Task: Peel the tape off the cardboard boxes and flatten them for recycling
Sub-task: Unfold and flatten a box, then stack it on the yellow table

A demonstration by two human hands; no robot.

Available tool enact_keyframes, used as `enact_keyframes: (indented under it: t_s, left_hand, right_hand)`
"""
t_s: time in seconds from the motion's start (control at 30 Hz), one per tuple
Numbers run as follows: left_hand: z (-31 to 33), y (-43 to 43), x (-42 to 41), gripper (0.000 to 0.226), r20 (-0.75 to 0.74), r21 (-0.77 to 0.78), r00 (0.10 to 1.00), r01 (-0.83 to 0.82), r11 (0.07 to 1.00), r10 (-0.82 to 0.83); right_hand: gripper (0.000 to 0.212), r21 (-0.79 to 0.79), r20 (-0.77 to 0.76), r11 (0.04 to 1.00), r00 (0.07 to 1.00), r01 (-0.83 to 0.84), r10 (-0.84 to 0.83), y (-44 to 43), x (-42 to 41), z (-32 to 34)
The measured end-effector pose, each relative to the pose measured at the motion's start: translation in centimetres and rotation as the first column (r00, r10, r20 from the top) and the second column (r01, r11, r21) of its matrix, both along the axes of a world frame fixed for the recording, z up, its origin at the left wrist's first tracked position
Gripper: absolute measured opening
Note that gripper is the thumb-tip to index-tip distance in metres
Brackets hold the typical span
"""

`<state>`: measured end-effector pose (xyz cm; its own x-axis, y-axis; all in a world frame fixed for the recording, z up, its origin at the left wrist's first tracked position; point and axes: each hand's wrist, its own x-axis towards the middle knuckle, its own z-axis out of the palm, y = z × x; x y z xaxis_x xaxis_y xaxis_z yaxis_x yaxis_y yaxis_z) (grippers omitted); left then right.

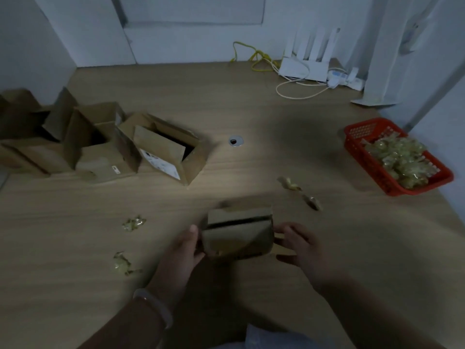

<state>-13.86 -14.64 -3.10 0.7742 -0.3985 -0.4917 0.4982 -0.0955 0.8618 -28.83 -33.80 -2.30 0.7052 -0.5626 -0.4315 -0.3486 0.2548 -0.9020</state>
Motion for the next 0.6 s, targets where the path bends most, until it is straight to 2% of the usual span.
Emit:
enact_keyframes:
  t_s: [0.03,0.1,0.13,0.2,0.23,0.27,0.3,0.37,0.43,0.53,0.6]
  left_hand:
    - [0.5,0.1,-0.1,0.044,-0.032,-0.003,0.999,0.006,1.0,-0.006]
    - [0.8,0.2,0.2,0.051,0.089,0.134,0.982,0.151,0.979,-0.163]
    - [0.8,0.2,0.4,0.043,0.206,0.274,0.926,0.256,0.927,-0.317]
    - [0.7,0.3,0.9,0.016,0.377,0.557,0.705,0.345,0.755,-0.6]
    - [0.7,0.2,1.1,0.019,0.396,0.632,0.616,0.355,0.689,-0.681]
    - [0.7,0.0,1.1,0.034,0.39,0.668,0.565,0.369,0.646,-0.727]
    - [0.7,-0.2,1.1,0.051,0.365,0.691,0.54,0.389,0.609,-0.759]
    - [0.5,-0.7,1.2,0.079,0.309,0.719,0.532,0.412,0.56,-0.788]
    - [0.2,-1.4,1.2,0.094,0.303,0.739,0.556,0.376,0.559,-0.774]
    - [0.3,-2.9,1.4,0.097,0.351,0.711,0.654,0.28,0.645,-0.671]
    - [0.5,-3.8,1.7,0.094,0.347,0.708,0.705,0.236,0.666,-0.619]
  right_hand:
    - [0.037,0.034,-0.026,0.999,1.0,-0.011,0.012,-0.1,0.2,0.0]
    - [0.045,0.023,-0.095,0.999,0.995,-0.028,0.03,0.0,0.8,0.5]
    - [0.046,-0.037,-0.151,0.999,0.988,-0.029,0.023,-0.1,1.2,0.7]
    - [0.034,-0.27,-0.287,0.946,0.953,-0.181,0.1,-0.4,1.9,0.7]
    - [0.021,-0.383,-0.354,0.874,0.922,-0.298,0.159,-0.6,2.2,0.7]
    - [0.003,-0.437,-0.409,0.808,0.888,-0.394,0.212,-0.7,2.6,0.9]
    - [0.019,-0.47,-0.478,0.742,0.845,-0.477,0.24,-0.7,2.9,1.0]
    - [0.064,-0.468,-0.573,0.682,0.78,-0.562,0.25,-0.5,3.5,0.9]
    - [0.088,-0.481,-0.622,0.637,0.746,-0.603,0.237,-0.1,4.3,0.5]
    - [0.089,-0.521,-0.622,0.64,0.765,-0.565,0.169,0.5,5.8,-0.1]
    - [0.084,-0.561,-0.612,0.656,0.786,-0.505,0.083,0.5,6.8,-0.3]
